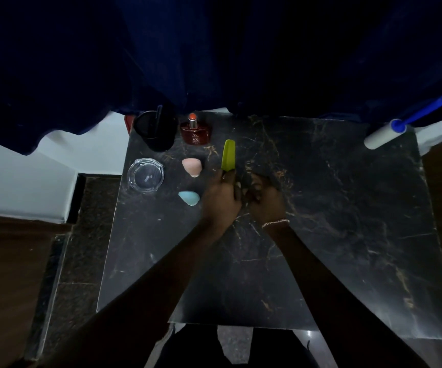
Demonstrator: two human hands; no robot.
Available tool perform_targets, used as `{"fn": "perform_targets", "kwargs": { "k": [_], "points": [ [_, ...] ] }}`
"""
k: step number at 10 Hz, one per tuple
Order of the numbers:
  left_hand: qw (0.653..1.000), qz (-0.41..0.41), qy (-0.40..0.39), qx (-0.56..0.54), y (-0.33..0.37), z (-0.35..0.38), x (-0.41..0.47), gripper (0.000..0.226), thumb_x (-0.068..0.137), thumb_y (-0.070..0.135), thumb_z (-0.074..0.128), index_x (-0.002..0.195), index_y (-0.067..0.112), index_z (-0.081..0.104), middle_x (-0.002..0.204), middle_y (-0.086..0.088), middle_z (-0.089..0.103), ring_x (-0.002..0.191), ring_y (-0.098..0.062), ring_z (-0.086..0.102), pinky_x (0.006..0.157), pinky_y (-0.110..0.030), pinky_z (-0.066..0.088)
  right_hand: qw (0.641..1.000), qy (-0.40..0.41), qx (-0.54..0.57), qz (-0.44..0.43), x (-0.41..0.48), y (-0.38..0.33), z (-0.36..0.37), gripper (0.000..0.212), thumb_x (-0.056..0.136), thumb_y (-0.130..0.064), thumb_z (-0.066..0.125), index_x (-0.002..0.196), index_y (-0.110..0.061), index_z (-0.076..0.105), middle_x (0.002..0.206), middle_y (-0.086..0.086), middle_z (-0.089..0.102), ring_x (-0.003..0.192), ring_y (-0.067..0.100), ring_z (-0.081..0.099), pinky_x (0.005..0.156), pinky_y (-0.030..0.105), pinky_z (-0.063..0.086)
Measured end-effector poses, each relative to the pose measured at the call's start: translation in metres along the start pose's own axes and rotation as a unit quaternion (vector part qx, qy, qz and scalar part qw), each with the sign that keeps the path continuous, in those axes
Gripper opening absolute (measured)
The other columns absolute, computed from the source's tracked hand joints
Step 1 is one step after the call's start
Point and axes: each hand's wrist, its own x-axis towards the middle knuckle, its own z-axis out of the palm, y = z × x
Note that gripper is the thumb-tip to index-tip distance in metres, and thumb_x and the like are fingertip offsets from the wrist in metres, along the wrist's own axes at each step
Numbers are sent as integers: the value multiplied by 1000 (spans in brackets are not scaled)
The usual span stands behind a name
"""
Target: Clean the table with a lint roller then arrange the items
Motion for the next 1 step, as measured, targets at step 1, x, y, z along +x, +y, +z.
{"fn": "perform_targets", "kwargs": {
  "k": [1],
  "points": [
    [996,85,32,23,-4,-9,-16,34,101,22,46,124,5,64,115,-15,60,102,-31,60,90,-46,52,998,35,-24,-48,-19,-3,-13,44,83,-9,64,127,-5,59,125,17,63,113,28,60,98,22,41]
  ]
}}
